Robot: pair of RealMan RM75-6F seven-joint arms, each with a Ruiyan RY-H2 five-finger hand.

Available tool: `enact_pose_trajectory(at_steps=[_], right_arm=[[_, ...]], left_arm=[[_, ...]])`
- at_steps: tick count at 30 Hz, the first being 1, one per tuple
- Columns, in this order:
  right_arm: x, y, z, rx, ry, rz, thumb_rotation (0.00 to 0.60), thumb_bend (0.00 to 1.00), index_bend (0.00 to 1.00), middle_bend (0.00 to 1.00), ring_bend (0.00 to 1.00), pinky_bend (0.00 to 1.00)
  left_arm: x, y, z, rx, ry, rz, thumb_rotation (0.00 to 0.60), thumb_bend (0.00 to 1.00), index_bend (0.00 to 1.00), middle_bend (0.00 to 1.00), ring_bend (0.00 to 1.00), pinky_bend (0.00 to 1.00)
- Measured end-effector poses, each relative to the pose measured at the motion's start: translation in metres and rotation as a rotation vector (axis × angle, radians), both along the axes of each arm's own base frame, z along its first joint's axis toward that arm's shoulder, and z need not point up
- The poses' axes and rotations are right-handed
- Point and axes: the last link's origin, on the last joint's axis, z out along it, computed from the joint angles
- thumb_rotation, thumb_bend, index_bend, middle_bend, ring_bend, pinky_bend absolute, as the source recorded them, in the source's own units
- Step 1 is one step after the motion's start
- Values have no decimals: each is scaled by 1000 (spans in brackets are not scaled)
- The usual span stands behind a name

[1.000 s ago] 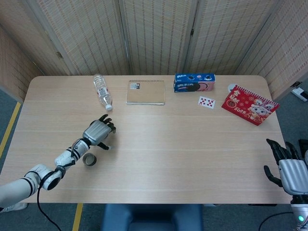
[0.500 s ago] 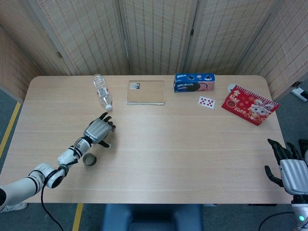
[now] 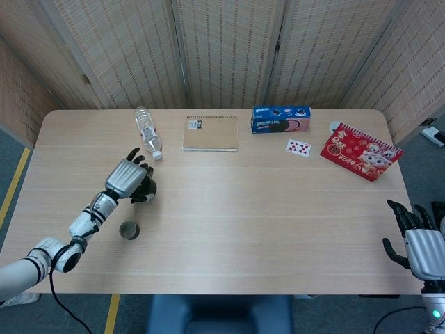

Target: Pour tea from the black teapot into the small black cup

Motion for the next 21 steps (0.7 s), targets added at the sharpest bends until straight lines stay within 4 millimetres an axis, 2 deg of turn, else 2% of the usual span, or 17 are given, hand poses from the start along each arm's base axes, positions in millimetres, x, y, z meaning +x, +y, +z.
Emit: enact_pose_trajectory(at_steps=[9,13,16,21], right_arm=[[-1,-1,1,-3,-2,2,600,426,56,166,238,79],[1,-1,3,-8,-4,12,600,426,56,166,238,79],[2,-1,3,-7,-5,13,600,426,56,166,238,79],[1,2,4,-11,-5,5,600,426,56,166,239,79]], left_arm=[[-20,0,14,48,34,83,336,259,419,435,228,3],[-19,-2,15,41,-52,128,337,260,358,427,237,11],[-18,-2,16,21,-159,184,333,259,308,365,203,10],[-22,4,16,-23,-241,284,251,238,262,283,145,1]])
